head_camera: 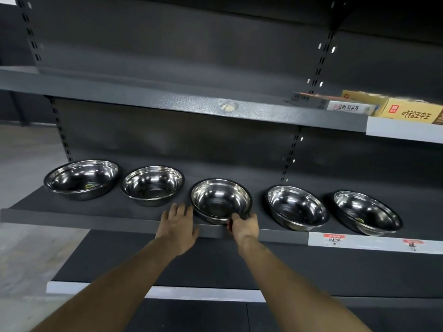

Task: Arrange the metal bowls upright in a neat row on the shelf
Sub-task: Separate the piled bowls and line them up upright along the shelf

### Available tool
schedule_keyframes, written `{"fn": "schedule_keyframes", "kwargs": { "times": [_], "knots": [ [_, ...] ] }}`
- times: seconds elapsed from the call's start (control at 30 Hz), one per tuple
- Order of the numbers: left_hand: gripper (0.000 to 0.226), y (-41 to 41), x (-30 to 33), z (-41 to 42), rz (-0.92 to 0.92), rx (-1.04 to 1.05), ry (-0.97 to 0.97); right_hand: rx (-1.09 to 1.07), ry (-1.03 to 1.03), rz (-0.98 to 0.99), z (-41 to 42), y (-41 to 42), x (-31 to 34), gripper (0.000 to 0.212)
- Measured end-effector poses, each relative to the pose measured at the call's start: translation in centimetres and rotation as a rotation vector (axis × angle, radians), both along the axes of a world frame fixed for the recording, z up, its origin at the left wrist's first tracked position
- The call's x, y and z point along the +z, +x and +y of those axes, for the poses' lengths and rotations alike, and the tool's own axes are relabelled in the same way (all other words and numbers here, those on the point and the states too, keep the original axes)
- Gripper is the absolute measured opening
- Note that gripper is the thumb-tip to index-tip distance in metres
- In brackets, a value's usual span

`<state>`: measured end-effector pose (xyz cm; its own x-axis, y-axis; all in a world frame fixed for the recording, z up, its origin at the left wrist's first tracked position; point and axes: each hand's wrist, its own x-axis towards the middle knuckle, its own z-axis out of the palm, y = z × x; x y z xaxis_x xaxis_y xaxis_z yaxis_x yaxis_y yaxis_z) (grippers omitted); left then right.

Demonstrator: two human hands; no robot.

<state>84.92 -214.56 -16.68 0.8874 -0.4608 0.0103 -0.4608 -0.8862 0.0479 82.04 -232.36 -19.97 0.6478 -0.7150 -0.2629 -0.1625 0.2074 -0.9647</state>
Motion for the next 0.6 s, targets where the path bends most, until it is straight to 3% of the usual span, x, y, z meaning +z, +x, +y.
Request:
{"fn": "schedule_keyframes", "kwargs": {
  "times": [0.17,0.3,0.4,0.5,0.6],
  "knots": [
    [0.069,-1.4,0.6,0.7,-0.025,0.017,0.018,-0.012,0.03,-0.007,-0.1,-0.4,0.1,0.026],
    [0.07,-2.4,1.0,1.5,-0.023,0.051,0.039,-0.088,-0.129,0.11,0.3,-1.1,0.3,0.053],
    [0.067,-2.6,1.3,2.3,-0.028,0.082,0.062,-0.14,-0.226,-0.002,1.5,-1.6,0.9,0.03],
    [0.068,-2.5,1.7,3.4,-0.016,0.119,0.066,-0.03,-0.301,-0.075,3.1,-1.2,1.1,0.023],
    [0.07,-2.0,1.8,4.8,-0.009,0.152,0.069,0.154,-0.262,-0.084,5.0,-0.3,1.1,0.029]
  ]
}}
